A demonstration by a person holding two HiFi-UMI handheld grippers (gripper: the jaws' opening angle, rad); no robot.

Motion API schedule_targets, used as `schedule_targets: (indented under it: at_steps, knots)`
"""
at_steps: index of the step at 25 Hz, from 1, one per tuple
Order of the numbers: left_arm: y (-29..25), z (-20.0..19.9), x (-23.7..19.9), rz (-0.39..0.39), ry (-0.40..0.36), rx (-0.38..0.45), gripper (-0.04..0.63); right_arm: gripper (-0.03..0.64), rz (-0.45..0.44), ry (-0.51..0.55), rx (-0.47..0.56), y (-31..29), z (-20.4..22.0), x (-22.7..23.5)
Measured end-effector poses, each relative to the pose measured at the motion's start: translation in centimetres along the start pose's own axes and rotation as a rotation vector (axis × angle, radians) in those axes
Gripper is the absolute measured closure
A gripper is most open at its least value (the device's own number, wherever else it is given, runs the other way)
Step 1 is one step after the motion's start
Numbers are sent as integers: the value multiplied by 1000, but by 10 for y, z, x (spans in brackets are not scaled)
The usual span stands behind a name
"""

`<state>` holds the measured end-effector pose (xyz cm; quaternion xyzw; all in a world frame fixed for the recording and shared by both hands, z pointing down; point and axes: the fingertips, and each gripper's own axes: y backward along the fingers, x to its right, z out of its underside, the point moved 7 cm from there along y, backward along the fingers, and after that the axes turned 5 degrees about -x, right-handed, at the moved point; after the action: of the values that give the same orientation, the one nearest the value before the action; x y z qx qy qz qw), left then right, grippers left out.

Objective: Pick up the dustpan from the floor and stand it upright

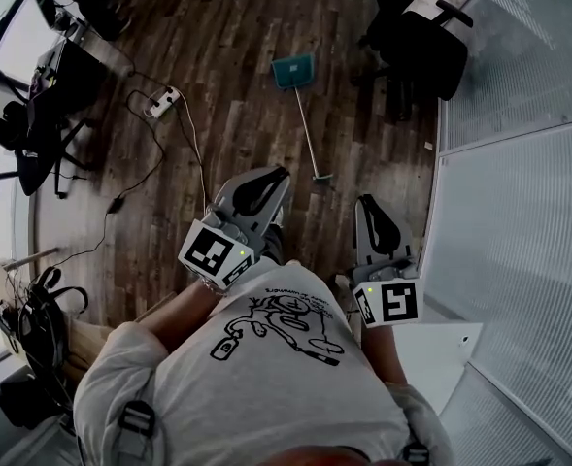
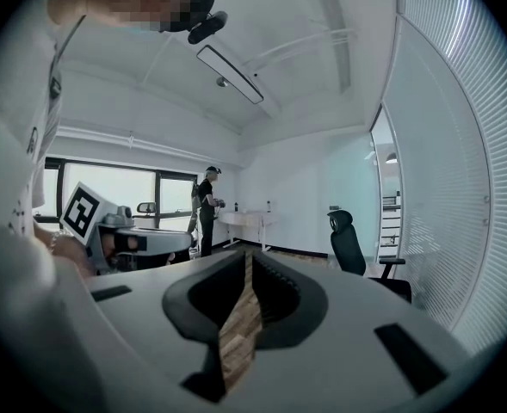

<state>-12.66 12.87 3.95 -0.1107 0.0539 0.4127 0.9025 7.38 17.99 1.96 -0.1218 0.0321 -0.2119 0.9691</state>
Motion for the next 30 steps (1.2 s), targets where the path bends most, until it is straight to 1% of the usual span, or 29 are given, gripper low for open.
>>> schedule_targets:
  at_steps: [8,15,19,23,30]
  knots:
    - [-21,-20,-76,15,-6,6,575,594,19,6,5,-75,-25,0]
    - [-23,-22,-128,13,3,4,575,594,4,-1,-7,-130,-29,-15]
    - [-33,-20,-140,8,11,1,575,594,-16,-1,-15,-146,-28,-13]
    - [-39,-20,-147,5,24,8,575,594,-14,7,-18,-155,-30,-7]
    - [-54,-19,-141,15,24,2,575,594,0,10,-13,-152,-31,10]
